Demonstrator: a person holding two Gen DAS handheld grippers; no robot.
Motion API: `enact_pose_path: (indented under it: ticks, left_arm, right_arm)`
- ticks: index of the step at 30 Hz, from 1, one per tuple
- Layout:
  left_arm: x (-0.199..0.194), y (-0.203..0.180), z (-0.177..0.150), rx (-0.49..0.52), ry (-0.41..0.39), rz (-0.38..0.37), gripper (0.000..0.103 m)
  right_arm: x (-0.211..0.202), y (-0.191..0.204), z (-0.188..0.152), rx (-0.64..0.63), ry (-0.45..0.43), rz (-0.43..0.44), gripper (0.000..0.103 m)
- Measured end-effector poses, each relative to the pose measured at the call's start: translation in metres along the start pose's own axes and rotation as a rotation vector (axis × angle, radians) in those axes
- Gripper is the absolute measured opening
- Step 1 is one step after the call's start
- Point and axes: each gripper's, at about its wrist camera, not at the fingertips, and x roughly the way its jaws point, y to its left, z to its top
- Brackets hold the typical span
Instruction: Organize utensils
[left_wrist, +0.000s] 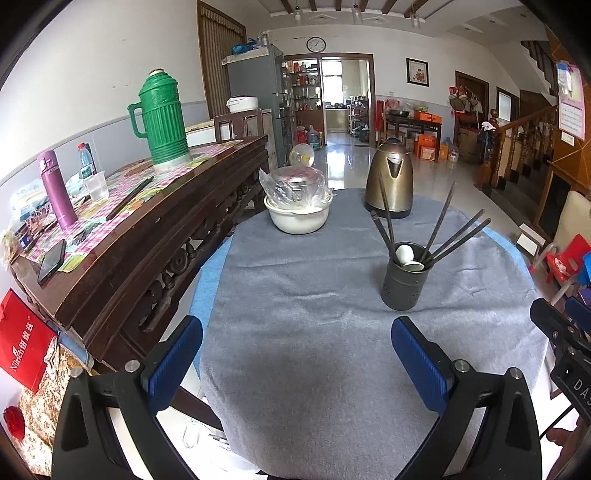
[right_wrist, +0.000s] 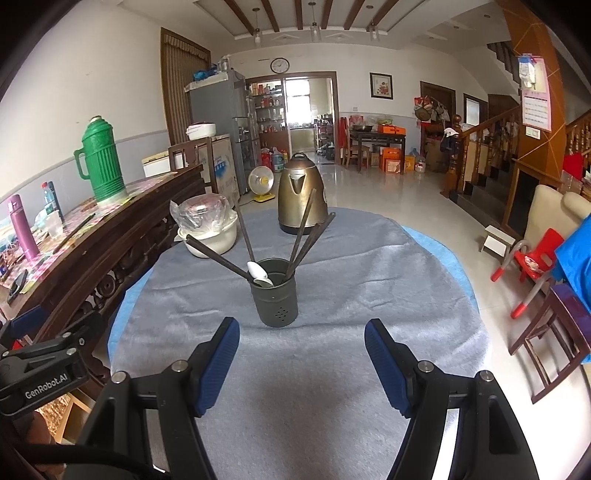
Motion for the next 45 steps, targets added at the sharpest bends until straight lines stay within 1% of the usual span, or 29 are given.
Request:
enact_pose_path:
  ticks: [9,17,25,33,37,45]
  left_arm:
    - [0.003,-0.004,0.004,0.000,0.006,0.001,0.102]
    - [0.013,-0.010,0.012,0.010,0.005,-0.003,0.102]
    - [0.019,-0.014,0.015,0.015,0.015,0.005,0.102]
    - [0.014,-0.014,0.015,0.019,0.003,0.018,0.102]
    - [0.019,-0.014,0.018,0.020,0.013,0.019,0.102]
    - [0.030,-0.014,0.022,0.018,0.024,0.016,0.102]
  right_arm:
    - [0.000,-0.004,0.000,0.005,0.003,0.000,0.074]
    - [0.008,-0.014,0.004,0.026,0.012,-0.013,0.074]
    - [0.019,-0.017,0.004,0.032,0.028,-0.001,0.074]
    - [0.022,-0.014,0.006,0.022,0.028,0.024,0.074]
    - [0.027,-0.011,0.007,0.023,0.037,0.037,0.074]
    - [0.040,-0.007,0.010,0.022,0.053,0.036,0.074]
